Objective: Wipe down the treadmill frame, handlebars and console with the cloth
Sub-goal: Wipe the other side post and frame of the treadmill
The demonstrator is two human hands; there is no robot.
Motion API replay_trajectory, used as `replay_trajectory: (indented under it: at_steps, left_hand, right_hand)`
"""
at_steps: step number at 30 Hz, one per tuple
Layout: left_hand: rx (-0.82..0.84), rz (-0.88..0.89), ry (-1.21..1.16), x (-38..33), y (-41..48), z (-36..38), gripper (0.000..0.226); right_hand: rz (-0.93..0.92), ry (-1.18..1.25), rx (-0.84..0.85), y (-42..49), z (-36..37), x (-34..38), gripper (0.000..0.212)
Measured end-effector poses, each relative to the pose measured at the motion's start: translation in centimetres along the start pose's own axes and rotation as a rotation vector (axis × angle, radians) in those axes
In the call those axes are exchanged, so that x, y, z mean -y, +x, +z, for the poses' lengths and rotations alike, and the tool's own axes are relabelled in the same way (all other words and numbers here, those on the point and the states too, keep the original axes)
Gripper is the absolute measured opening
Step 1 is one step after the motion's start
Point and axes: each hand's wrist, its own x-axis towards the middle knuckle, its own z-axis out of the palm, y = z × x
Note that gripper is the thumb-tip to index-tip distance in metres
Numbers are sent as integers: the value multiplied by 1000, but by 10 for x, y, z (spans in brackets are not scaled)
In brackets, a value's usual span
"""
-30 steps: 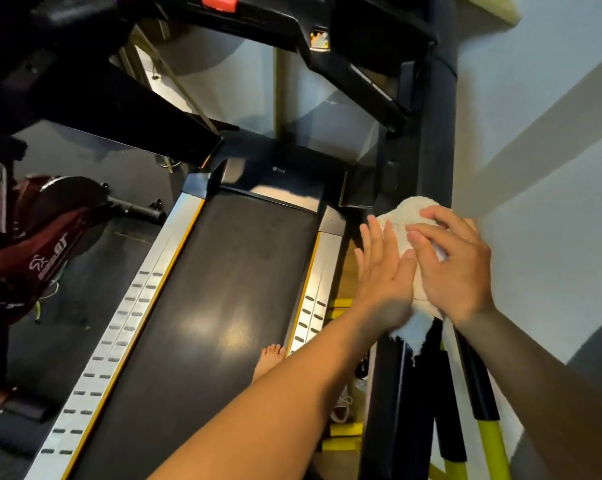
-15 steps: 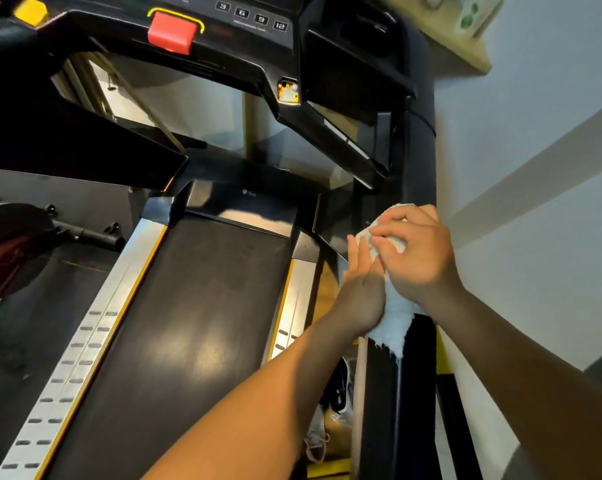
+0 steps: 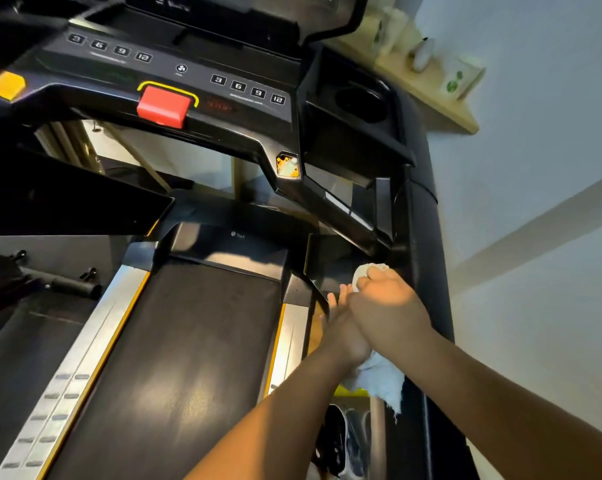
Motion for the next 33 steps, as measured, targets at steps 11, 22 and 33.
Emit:
replay_trajectory:
  at_steps: [11,22,33]
  left_hand:
    - [-455,101,-115,-4,-19,-5,7]
    - [-247,-35,-368,19,-113,55,24]
    - [-30,-77,-355,54,-224,73,30]
  right_hand:
    - [-424,-510,-239,15,-26,18,36]
    - [-456,-932,-100,-47,36,9,37]
    - [-548,-724,41,-166,94,-9,44]
